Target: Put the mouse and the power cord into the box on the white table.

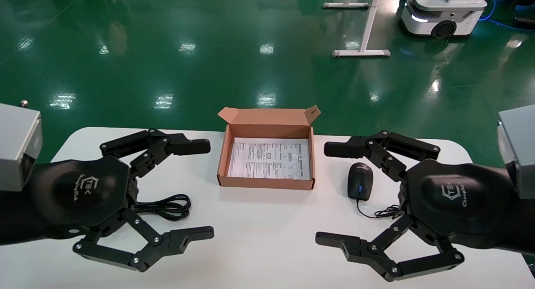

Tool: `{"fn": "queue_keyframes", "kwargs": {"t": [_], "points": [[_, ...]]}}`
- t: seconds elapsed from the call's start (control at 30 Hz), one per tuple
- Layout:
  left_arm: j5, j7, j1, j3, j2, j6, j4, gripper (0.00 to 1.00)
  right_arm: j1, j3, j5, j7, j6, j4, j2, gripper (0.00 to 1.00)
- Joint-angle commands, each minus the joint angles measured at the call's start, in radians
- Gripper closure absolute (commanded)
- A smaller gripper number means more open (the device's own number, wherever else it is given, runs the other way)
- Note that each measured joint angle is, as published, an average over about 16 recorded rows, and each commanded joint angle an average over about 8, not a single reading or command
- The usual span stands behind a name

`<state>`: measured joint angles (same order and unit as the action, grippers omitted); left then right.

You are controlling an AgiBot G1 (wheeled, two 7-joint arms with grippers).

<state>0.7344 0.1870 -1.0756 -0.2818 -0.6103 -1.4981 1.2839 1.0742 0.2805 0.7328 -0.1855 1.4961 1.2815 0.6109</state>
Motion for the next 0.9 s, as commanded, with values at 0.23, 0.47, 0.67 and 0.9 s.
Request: {"fn": "queue_keyframes", "kwargs": {"t": [0.23, 0.47, 0.67, 0.9], "points": [[0.068, 0.004, -0.044, -0.044, 0.008, -0.044, -0.003, 0.0, 0.004, 0.008, 0.041, 0.049, 0.023, -0.026, -0.009, 0.0], [0.295, -0.043, -0.22, -0.196, -0.014, -0.083, -0.104, 0.0, 0.086, 0.074, 0.268, 0.327, 0.074, -0.172, -0.023, 0.0], [0.588, -0.163, -0.401, -0.363, -0.095, -0.084, -0.25, 0.0, 0.203, 0.152, 0.508, 0.58, 0.028, -0.412, 0.019, 0.0], [0.819, -0.323, -0.552, -0.531, -0.215, -0.072, -0.527, 0.0, 0.319, 0.232, 0.697, 0.801, 0.005, -0.659, 0.096, 0.0]]}}
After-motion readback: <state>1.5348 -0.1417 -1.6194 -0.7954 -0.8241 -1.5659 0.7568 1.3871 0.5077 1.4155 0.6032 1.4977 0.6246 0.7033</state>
